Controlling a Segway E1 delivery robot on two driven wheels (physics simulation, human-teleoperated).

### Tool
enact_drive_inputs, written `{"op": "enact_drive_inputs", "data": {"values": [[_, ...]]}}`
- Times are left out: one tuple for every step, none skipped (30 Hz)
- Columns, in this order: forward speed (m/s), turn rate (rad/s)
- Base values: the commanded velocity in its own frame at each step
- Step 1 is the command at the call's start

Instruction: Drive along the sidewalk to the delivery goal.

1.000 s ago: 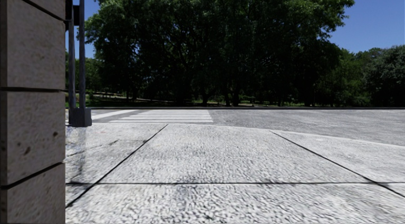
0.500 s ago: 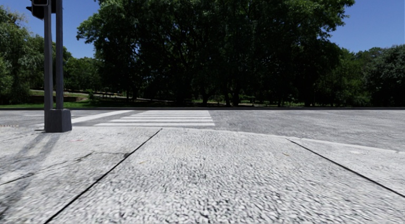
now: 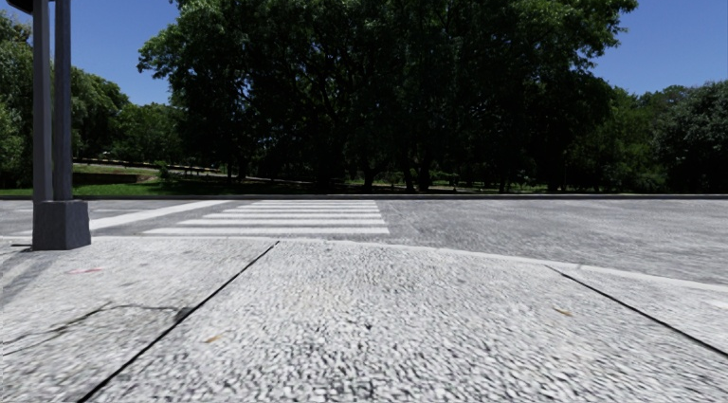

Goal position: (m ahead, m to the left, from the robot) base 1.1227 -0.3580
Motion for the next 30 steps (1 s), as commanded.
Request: {"op": "enact_drive_inputs", "data": {"values": [[1.35,0.0],[1.35,-0.07],[1.35,-0.18],[1.35,-0.22],[1.35,-0.22],[1.35,-0.23],[1.35,-0.23],[1.35,-0.23],[1.35,-0.23],[1.35,-0.23],[1.35,-0.23],[1.35,-0.23],[1.35,-0.23],[1.35,-0.23],[1.34,-0.23],[1.34,-0.23],[1.34,-0.23],[1.34,-0.23],[1.34,-0.23],[1.34,-0.23],[1.34,-0.23],[1.34,-0.23],[1.34,-0.23],[1.34,-0.23],[1.34,-0.18],[1.34,0.0],[1.1,0.0],[1.1,0.0],[0.0,0.0],[0.0,0.0]]}}
